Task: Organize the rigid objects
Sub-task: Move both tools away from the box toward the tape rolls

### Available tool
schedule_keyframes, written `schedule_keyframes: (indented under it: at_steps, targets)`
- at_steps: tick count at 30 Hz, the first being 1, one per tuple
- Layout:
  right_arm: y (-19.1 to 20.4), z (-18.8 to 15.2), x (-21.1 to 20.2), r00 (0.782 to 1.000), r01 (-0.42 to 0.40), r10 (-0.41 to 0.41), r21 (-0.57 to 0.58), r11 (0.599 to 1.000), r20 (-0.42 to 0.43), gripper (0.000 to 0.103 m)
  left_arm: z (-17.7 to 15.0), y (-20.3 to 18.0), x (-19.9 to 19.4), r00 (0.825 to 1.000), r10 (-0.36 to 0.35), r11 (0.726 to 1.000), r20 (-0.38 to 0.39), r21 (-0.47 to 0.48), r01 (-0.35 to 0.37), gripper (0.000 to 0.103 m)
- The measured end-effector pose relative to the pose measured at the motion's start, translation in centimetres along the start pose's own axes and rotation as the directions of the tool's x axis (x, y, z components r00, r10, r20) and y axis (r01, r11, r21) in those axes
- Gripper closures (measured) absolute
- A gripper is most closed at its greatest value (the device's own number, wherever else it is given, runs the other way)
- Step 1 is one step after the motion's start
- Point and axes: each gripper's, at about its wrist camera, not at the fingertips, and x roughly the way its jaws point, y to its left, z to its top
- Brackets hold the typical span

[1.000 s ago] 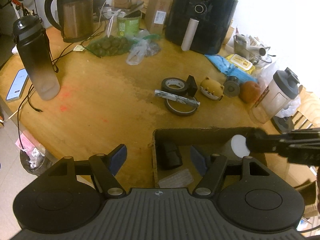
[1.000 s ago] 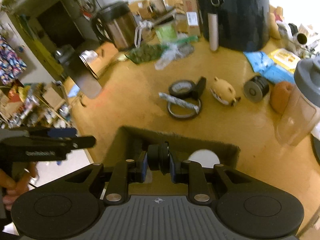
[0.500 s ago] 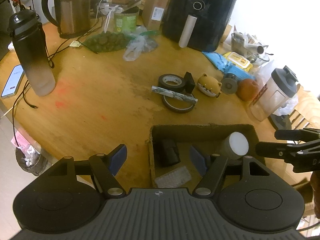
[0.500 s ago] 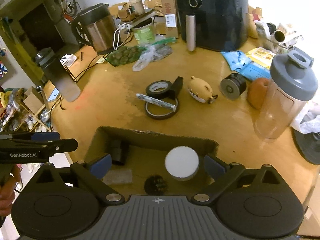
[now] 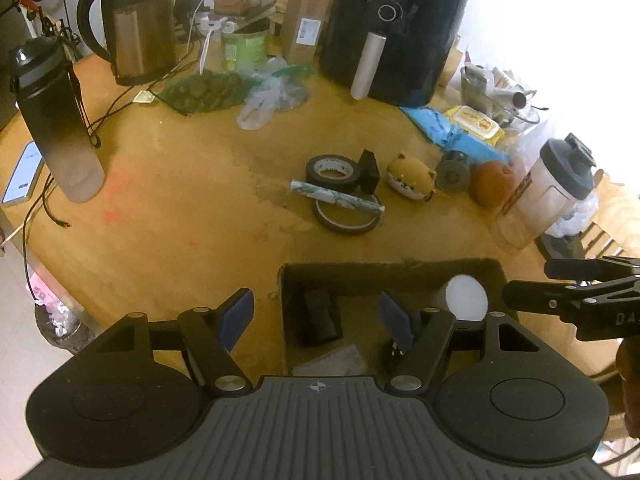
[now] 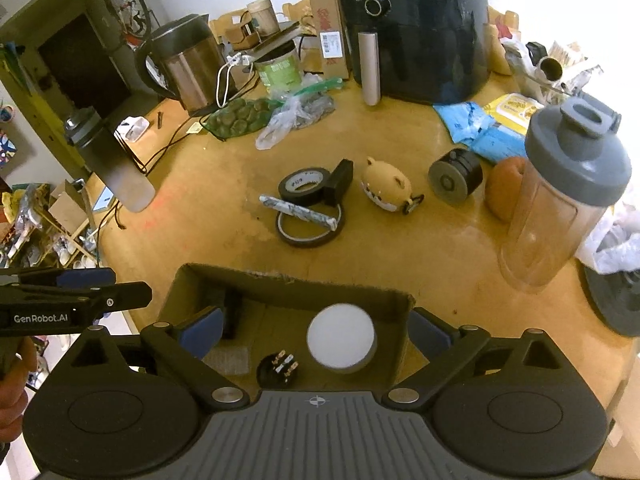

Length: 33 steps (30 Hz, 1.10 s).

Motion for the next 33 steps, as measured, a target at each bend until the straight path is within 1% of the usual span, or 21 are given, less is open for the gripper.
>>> schedule_keyframes:
  at_steps: [5, 10, 17, 22, 28, 33]
  targets:
    - [-0.8, 1.6, -0.1, 1.000, -0.015, 0.015, -0.026, 1.000, 0.010, 0.004, 1.8, -0.6, -0.2, 0.999, 0.026, 1.000, 0.032, -0.008, -0.025, 0.034]
    - [-1.6, 2.8, -0.5, 0.999, -0.020, 0.022, -0.047, 0.999, 0.036, 0.004, 3.3, -1.8, -0.7, 0.996, 0.061, 0.998, 0.067, -0.005, -0.061, 0.034]
    - [-2.7, 3.0, -0.4, 0.999, -0.029, 0.031, -0.074, 0.997, 0.033, 0.004, 3.3, -2.8, -0.9, 0.991, 0.108, 0.994, 0.084, -0.007, -0.108, 0.034]
    - [-3.2, 3.0, -0.1, 0.999, -0.022, 0.025, -0.073, 0.997, 0.037, 0.004, 3.2, -2.9, -0.4, 0.989, 0.124, 0.992, 0.082, 0.013, -0.125, 0.034]
    - [-3.8, 2.9, 0.3, 0.999, -0.006, 0.006, -0.020, 1.000, 0.046, 0.004, 3.5, -2.5, 0.9, 0.992, 0.111, 0.992, 0.062, 0.045, -0.114, 0.034]
    - [-3.9, 2.4, 0.7, 0.999, 0.018, -0.018, -0.002, 1.000, 0.042, 0.004, 3.7, -2.3, 2.0, 0.995, 0.090, 0.993, 0.047, 0.074, -0.094, 0.035]
